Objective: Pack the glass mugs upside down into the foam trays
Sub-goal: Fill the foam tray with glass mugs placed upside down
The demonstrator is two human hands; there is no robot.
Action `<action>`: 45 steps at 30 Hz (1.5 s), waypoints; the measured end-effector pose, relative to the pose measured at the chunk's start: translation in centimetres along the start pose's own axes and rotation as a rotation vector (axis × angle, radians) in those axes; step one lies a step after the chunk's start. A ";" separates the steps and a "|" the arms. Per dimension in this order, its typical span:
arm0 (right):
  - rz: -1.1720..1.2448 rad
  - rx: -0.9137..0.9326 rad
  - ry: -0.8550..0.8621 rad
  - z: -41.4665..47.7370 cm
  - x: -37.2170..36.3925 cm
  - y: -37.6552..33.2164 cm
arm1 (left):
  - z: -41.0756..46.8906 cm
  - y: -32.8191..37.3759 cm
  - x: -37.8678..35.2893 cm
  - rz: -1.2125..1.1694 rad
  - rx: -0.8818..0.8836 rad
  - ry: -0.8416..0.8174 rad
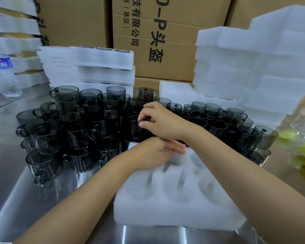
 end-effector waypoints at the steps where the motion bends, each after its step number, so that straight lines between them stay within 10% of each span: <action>1: 0.009 -0.012 0.047 -0.4 0.8 0.2 | 0.1 0.0 0.2 -0.033 0.000 0.011; 7: 0.425 -0.033 0.533 -4.9 6.5 2.3 | 0.1 -0.8 2.8 -0.408 0.041 0.226; 15: 0.470 0.075 0.694 -7.0 4.7 3.7 | 0.0 -2.6 4.8 -1.070 0.066 0.374; 45: 0.150 0.219 0.686 -8.0 3.7 1.5 | -2.3 -3.3 6.3 -0.667 0.105 0.300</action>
Point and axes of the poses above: each hand's wrist, its own z-axis towards the middle knuckle, its own x-axis out of the back of the hand, y = z × x, the point moved 10 cm from there along z, towards the middle knuckle, and after that the axes turned 3 degrees about -x, right-handed, at the moved point
